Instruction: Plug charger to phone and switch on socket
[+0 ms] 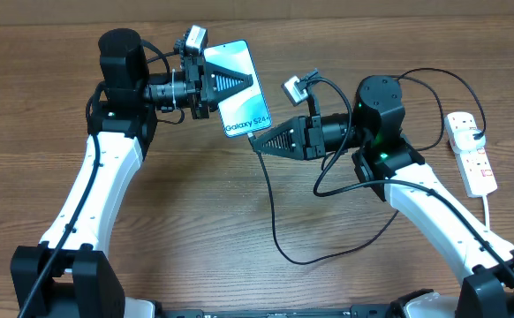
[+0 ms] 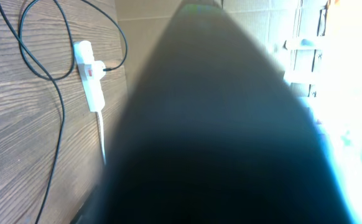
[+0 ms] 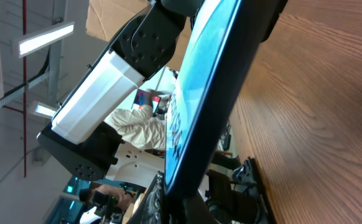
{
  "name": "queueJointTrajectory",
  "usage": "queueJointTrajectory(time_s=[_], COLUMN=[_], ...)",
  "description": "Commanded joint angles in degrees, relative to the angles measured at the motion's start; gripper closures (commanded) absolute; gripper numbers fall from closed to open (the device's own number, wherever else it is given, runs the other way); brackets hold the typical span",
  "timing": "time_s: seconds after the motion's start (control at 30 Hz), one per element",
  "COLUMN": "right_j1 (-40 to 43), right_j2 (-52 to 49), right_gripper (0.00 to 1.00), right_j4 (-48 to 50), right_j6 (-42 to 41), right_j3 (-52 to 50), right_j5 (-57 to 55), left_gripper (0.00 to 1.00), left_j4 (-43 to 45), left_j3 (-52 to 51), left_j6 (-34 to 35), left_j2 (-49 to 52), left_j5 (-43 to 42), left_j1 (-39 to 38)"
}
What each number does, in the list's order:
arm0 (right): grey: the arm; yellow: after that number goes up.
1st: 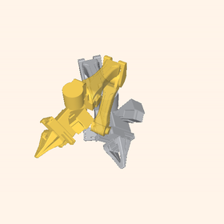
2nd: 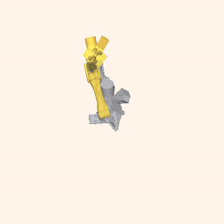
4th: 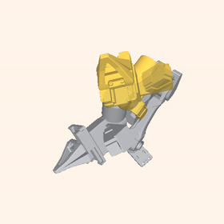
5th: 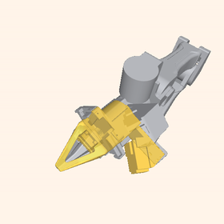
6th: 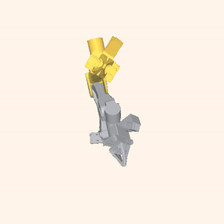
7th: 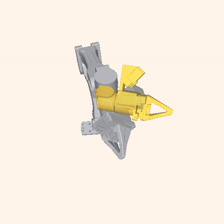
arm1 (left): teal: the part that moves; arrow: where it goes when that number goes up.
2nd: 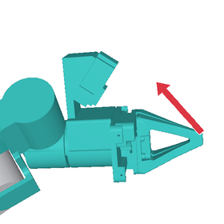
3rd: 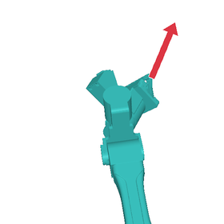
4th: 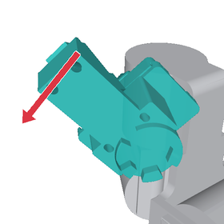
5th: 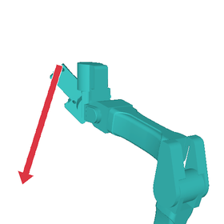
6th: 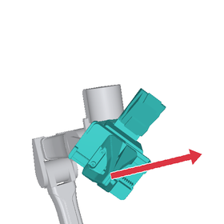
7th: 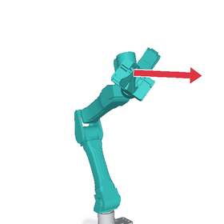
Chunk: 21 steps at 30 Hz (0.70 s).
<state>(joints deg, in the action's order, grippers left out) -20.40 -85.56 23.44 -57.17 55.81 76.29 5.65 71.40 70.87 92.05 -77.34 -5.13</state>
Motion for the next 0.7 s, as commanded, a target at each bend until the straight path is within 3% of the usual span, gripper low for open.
queueJointTrajectory(time_s=[0.0, 0.67], right_j1=[1.77, 1.53], right_j2=[0.31, 0.31], right_gripper=[0.96, 0.96], right_j4=[0.02, -0.17], right_j6=[-0.11, -1.57], right_j3=[0.5, 0.5], right_j5=[-0.13, -1.79], left_gripper=[0.96, 0.96], left_j4=[0.39, 0.39], left_j3=[0.7, 0.7], left_j6=[0.92, 0.92], left_j2=[-0.66, -0.66], left_j5=[-1.6, -1.53], left_j1=[0.33, 0.33])
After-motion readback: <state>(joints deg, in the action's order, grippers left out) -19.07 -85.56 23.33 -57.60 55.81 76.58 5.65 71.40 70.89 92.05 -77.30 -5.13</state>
